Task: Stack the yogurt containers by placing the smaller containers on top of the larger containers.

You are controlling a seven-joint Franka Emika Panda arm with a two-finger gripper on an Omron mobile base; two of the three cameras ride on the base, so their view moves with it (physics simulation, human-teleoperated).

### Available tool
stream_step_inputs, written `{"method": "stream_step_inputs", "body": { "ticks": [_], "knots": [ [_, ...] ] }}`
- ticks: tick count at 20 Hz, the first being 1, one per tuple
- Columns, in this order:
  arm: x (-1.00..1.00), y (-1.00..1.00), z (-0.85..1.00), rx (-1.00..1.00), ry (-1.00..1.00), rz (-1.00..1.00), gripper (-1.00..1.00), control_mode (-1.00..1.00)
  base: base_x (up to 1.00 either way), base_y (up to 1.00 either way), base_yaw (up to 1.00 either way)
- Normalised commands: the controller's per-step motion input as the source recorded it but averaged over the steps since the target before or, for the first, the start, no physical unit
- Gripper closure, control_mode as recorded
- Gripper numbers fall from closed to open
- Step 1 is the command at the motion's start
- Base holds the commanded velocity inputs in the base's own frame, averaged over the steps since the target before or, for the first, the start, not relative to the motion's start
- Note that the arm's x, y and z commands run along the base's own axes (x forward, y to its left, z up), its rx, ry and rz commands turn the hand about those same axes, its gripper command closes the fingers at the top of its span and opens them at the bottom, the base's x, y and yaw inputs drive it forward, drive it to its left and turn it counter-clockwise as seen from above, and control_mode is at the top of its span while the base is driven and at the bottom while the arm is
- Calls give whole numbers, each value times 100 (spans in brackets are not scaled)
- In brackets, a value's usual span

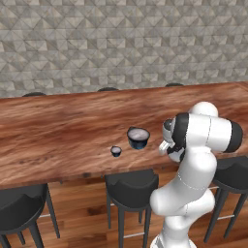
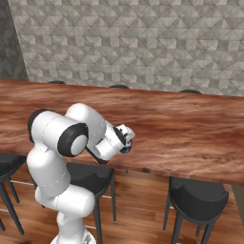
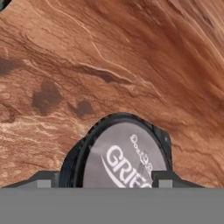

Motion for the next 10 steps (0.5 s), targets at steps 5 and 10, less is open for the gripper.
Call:
{"method": "stream_step_inputs", "body": {
  "ticks": [5,10],
  "knots": [
    [0,0,2,0,-1,1,100,-100,0,0,0],
    [-3,0,19,0,0,4,100,-100,0,0,0]
  ]
}}
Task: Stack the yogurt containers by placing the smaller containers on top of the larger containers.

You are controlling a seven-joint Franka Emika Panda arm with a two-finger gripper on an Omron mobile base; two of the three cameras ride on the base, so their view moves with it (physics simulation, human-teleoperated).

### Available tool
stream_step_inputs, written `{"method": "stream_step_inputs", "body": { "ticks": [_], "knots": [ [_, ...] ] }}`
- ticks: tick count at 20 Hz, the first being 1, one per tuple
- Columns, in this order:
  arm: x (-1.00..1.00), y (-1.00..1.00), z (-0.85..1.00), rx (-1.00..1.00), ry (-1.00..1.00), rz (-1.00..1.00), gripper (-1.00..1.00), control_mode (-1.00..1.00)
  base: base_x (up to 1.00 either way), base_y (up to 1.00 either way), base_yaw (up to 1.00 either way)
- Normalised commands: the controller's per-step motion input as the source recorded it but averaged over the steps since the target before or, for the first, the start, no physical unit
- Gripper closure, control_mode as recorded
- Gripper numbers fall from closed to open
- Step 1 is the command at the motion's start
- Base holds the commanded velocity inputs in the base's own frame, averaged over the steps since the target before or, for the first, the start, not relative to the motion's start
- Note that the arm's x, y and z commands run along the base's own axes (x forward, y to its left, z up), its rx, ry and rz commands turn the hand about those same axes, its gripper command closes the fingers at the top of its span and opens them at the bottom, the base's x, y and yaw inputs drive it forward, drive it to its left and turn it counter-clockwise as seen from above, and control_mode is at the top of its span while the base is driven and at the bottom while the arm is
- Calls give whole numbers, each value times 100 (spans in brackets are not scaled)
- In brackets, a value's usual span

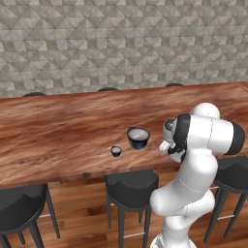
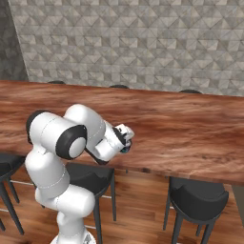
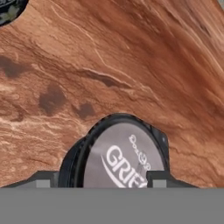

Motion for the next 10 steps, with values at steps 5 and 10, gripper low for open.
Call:
{"method": "stream_step_inputs", "body": {
  "ticks": [5,10],
  "knots": [
    [-4,0,32,0,0,4,100,-100,0,0,0],
    [-5,0,45,0,0,5,100,-100,0,0,0]
  ]
}}
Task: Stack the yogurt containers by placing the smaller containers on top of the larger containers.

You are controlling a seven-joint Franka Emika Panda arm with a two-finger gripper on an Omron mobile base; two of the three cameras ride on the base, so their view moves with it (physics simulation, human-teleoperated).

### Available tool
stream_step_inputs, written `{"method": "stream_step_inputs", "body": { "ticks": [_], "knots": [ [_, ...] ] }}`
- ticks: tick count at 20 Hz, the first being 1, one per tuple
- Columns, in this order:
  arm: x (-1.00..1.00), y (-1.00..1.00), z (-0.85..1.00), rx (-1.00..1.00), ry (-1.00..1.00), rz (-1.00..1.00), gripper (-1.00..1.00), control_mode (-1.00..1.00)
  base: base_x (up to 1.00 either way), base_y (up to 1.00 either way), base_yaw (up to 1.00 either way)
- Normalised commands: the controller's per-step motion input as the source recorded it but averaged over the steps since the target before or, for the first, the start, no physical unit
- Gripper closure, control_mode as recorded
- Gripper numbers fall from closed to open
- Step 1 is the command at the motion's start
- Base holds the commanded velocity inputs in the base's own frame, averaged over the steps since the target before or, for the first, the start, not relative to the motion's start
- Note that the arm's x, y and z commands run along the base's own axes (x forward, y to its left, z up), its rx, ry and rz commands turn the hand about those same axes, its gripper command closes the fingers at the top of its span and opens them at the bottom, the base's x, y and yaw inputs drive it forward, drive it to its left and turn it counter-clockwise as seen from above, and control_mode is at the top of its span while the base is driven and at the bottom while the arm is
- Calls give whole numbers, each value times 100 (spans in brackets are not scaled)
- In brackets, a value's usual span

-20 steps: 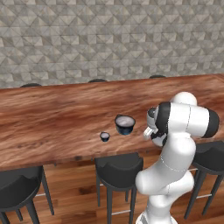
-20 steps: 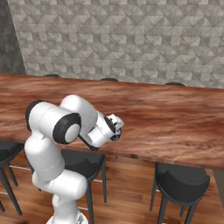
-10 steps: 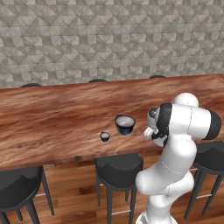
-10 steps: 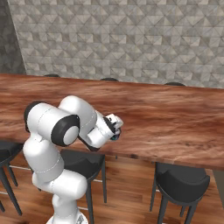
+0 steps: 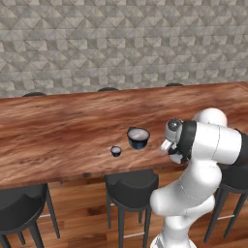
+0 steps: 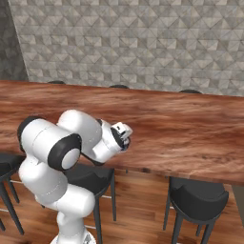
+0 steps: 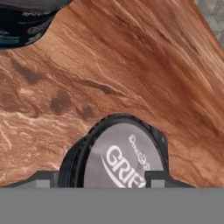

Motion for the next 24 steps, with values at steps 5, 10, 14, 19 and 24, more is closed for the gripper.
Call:
{"method": "stream_step_inputs", "body": {
  "ticks": [5,10,14,19,24],
  "knots": [
    [0,8,59,0,0,2,100,-100,0,0,0],
    [0,17,60,0,0,0,100,-100,0,0,0],
    [-6,35,37,0,4,0,100,-100,0,0,0],
    [-2,37,26,0,5,0,100,-100,0,0,0],
    [0,33,32,0,4,0,100,-100,0,0,0]
  ]
}}
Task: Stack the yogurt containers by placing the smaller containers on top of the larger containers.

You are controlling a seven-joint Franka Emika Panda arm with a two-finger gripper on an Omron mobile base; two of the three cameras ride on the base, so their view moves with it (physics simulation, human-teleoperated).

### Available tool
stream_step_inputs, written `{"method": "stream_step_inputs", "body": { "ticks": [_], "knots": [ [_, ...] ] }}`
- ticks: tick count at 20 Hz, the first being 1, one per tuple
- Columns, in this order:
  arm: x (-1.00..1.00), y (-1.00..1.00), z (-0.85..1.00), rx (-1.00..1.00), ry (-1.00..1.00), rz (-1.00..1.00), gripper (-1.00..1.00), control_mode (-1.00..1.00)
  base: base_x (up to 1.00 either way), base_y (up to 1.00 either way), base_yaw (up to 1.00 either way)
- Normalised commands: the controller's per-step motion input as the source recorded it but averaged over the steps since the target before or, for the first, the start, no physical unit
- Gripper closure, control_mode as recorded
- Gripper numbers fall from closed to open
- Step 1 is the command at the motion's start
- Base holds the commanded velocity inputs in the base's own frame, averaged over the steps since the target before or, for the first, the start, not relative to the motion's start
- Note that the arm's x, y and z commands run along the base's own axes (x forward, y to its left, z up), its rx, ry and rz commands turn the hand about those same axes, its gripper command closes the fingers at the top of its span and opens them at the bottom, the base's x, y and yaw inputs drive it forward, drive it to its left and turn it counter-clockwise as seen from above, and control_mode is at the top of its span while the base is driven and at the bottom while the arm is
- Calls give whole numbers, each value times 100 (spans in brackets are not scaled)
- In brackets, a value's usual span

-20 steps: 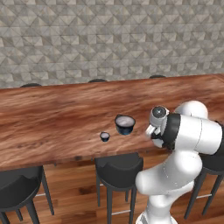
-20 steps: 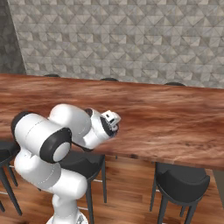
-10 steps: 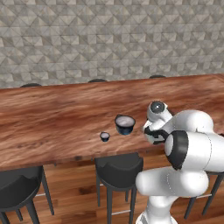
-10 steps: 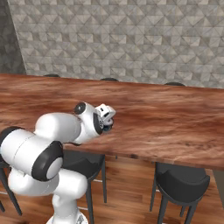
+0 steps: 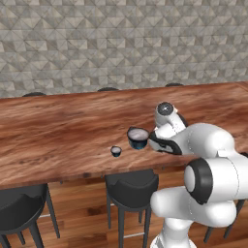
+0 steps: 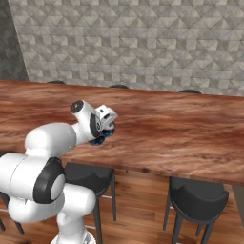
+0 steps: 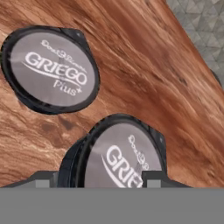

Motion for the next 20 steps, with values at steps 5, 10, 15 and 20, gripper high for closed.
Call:
{"method": "stream_step_inputs", "body": {
  "ticks": [5,10,15,20],
  "knots": [
    [0,41,5,-4,0,1,100,-100,0,0,0],
    [7,48,0,-8,0,2,100,-100,0,0,0],
    [13,38,0,-8,0,2,100,-100,0,0,0],
    [19,20,-3,-4,0,1,100,-100,0,0,0]
  ]
}}
